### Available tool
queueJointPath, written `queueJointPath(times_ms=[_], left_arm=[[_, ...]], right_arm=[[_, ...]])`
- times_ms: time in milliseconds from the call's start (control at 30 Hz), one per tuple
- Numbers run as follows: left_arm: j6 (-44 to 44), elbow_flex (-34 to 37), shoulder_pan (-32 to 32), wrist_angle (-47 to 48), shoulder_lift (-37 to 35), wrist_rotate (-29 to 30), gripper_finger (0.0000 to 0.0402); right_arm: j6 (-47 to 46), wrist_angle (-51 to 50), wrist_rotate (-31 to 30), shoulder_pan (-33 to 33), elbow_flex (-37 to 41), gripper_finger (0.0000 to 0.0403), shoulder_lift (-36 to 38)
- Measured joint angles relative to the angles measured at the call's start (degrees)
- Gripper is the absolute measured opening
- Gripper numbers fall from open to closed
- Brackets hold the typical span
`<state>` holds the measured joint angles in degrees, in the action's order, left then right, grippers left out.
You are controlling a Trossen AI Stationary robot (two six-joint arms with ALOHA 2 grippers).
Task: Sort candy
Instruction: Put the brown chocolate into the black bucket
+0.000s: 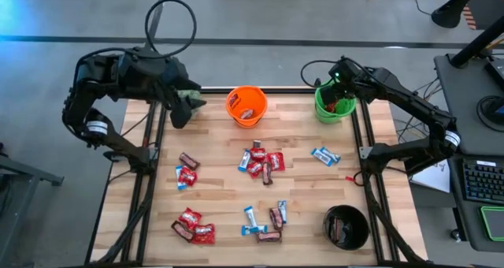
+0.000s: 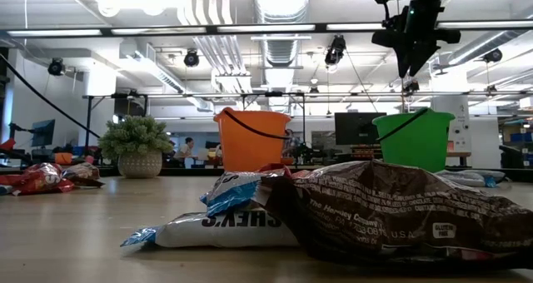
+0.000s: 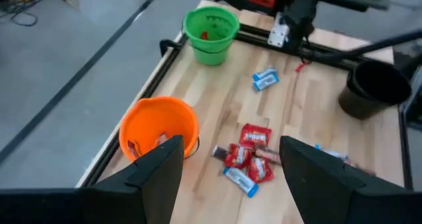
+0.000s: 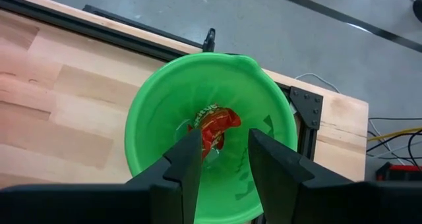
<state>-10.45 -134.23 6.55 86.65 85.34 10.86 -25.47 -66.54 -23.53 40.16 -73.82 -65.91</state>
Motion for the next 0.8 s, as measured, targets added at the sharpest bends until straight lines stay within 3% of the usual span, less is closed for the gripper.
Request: queueJointPath(times_ms=[400, 533, 800], left_arm=[[2.94, 0.0, -1.6, 2.0, 3.1, 0.19, 0.0233], [4.15, 0.02, -2.81, 2.03, 3.76, 0.09, 0.0232], [-1.2, 0.02, -2.78, 1.32, 3.85, -12.75, 0.0218]], right_arm=[[-2.21, 0.0, 0.05, 0.0, 0.0, 0.0107, 0.0], [-0.11, -0.07, 3.12, 0.0, 0.0, 0.0108, -0.2], [4.04, 1.57, 4.68, -0.04, 0.0, 0.0095, -0.25]])
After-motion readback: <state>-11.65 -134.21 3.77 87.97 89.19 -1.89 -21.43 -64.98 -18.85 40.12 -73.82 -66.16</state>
